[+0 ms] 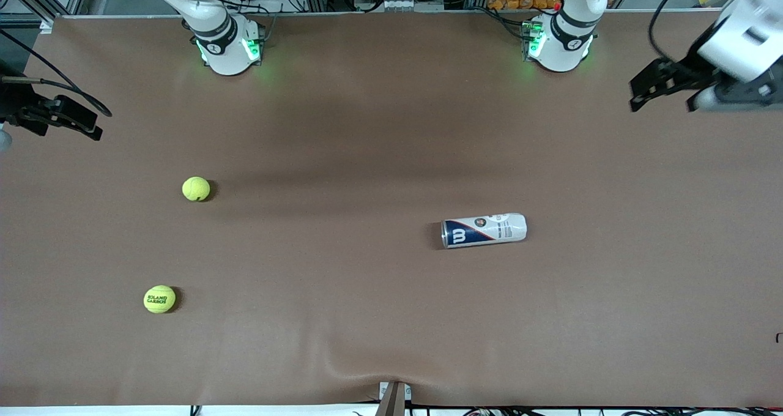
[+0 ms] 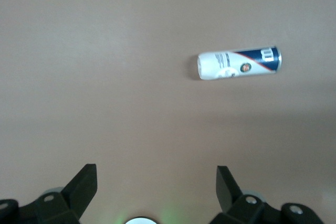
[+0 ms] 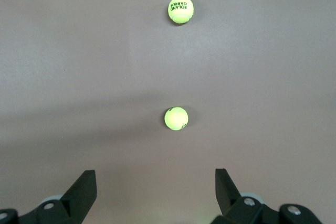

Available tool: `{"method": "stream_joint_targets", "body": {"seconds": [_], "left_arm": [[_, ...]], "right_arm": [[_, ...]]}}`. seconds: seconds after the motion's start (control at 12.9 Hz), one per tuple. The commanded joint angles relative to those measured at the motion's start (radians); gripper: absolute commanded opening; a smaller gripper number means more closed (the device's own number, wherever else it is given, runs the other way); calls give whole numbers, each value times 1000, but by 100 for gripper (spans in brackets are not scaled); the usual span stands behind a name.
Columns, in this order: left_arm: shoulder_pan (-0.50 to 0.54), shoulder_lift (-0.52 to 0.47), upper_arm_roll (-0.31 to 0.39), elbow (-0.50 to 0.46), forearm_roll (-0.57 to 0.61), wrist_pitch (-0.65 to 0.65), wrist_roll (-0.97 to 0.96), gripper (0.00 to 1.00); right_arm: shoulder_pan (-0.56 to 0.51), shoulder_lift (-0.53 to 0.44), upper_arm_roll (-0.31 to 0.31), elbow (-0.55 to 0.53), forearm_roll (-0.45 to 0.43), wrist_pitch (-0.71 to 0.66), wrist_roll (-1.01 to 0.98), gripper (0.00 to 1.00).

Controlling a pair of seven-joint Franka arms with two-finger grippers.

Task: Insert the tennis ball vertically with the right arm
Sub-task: 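Reach the left gripper down to the white-and-blue can and grasp it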

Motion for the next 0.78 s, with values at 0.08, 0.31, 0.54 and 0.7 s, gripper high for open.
{"method": "stream_joint_targets", "body": {"seconds": [0.08,0.31,0.54,0.7], "left_arm": [[-41,222,-60,141,77,-17,7,100],[-151,296,-62,143,243,-13,3,100],[-200,406,-62,150,250,21,-14,100],[-229,469,-66,150,245,30,0,100]], "right_arm": [[-6,-8,10,-16,-9,9,13,100],[-6,-6,10,-15,-9,6,13,100],[-12,-6,10,-16,-10,0,13,100],[-15,0,10,-16,-10,-2,13,100]]}}
